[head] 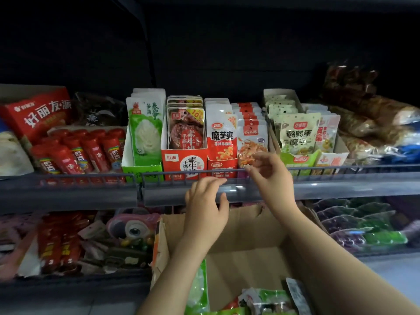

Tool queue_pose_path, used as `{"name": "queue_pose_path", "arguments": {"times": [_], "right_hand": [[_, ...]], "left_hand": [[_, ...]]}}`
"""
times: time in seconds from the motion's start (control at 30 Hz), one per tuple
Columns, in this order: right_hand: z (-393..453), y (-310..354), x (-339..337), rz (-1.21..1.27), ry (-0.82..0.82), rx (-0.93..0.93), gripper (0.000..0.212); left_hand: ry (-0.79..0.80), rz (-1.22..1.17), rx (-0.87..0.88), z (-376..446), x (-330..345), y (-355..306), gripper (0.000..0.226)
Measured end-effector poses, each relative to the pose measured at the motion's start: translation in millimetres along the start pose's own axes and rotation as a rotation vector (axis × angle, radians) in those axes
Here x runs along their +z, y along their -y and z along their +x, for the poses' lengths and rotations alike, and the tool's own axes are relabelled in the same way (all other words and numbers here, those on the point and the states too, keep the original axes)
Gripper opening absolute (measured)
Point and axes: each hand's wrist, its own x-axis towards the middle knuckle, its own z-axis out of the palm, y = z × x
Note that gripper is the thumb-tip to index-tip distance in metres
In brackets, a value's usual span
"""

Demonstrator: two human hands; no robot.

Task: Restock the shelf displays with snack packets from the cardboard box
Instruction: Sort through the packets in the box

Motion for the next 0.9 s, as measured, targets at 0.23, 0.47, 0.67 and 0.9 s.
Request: {"name": "queue_pose_path", "arguments": {"times": [0.23,0.47,0.67,0.9], "right_hand": [[-64.6,-66.2,-14.4,-0.05,0.12,0.157,0.022],[-101.9,-131.1,-14.0,-0.287,0.493,0.357,0.023],[-122.3,-155.5,-6.8,-0.345,0.866,0.491,0.026],[-138.8,-177.4,-3.8,-0.564,1.164,0.465,0.031]], "left_hand": [[0.298,-0.156,-0.178,-26.2,41.7,4.2,0.025],[0.696,-0.149,-0.41,-60.9,86.8,19.7,0.02],[0.947,-0.025,-0.508,-93.8,104.8,36.5,0.014],[1.084,0.031,-0.577,-117.9,117.5,58.5,0.024]]}}
